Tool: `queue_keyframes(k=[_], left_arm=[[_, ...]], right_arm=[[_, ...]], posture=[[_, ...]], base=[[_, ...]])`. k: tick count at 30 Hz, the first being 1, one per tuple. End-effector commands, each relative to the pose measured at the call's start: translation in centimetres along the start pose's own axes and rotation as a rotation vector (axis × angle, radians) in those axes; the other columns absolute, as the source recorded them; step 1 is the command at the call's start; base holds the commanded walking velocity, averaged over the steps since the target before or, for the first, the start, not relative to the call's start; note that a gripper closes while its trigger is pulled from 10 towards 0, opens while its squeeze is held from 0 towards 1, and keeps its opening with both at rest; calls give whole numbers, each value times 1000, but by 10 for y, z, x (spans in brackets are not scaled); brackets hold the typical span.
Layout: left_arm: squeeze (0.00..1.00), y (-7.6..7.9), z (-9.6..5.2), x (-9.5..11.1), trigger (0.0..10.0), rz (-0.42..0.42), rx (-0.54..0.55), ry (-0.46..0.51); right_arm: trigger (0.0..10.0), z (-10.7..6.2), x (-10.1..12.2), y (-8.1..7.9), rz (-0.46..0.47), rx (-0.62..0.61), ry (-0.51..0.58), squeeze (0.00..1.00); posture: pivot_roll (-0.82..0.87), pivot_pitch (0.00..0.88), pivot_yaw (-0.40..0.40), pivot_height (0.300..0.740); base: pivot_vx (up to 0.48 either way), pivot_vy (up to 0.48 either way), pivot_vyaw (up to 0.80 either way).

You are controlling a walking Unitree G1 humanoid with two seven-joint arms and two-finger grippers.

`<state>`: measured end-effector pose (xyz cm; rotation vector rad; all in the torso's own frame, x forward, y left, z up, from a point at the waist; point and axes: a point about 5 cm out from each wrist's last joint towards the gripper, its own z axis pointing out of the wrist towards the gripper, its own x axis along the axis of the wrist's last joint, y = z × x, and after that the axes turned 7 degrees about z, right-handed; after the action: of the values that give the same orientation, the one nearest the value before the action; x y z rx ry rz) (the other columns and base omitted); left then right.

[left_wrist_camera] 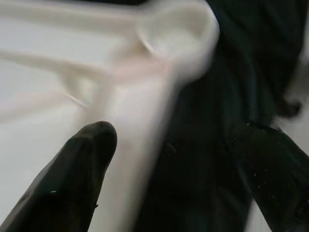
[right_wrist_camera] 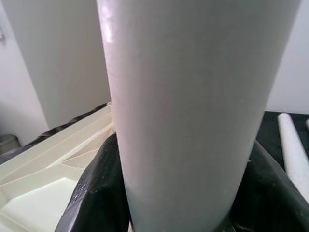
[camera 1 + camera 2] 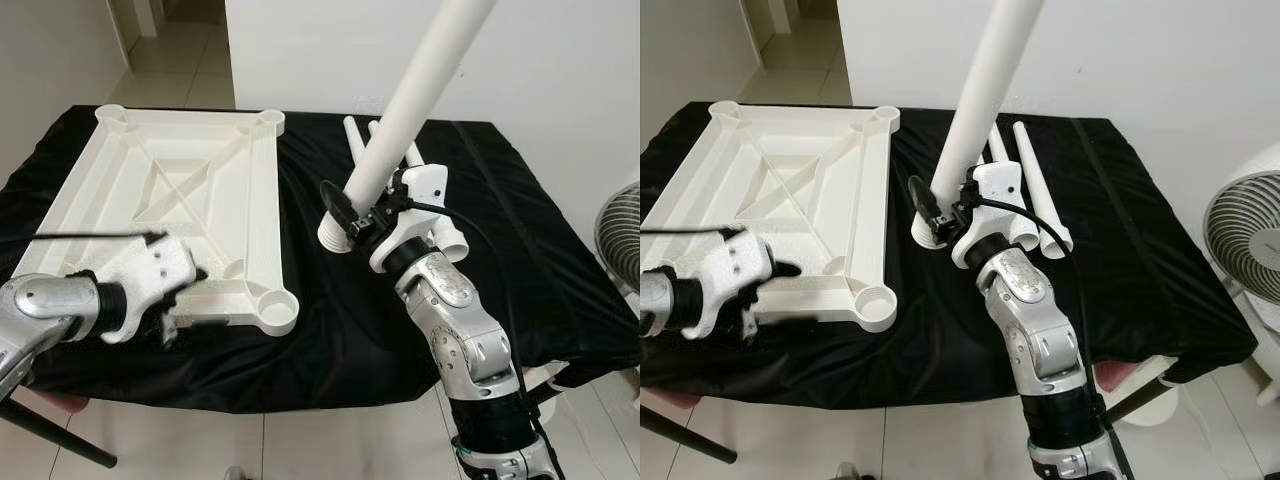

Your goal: Building children table

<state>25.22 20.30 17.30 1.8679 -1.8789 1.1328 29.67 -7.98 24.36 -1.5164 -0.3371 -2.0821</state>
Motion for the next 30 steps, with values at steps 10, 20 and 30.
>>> queue_keyframes(k=[10, 20, 30], left_arm=[[0, -25, 18, 2, 10000, -19, 77, 45], [0, -35, 11, 9, 10000, -21, 65, 129], [0, -41, 28, -2, 10000, -53, 58, 90]], right_arm=[[10000, 2, -2, -15, 6, 45, 5, 0], [10000, -1, -6, -15, 9, 28, 3, 0], [10000, -2, -9, -13, -9, 30, -8, 0]], posture=[[5, 59, -22, 740], [2, 67, -8, 740], [-14, 70, -1, 740]], base=[[0, 0, 0], [0, 0, 0], [0, 0, 0]])
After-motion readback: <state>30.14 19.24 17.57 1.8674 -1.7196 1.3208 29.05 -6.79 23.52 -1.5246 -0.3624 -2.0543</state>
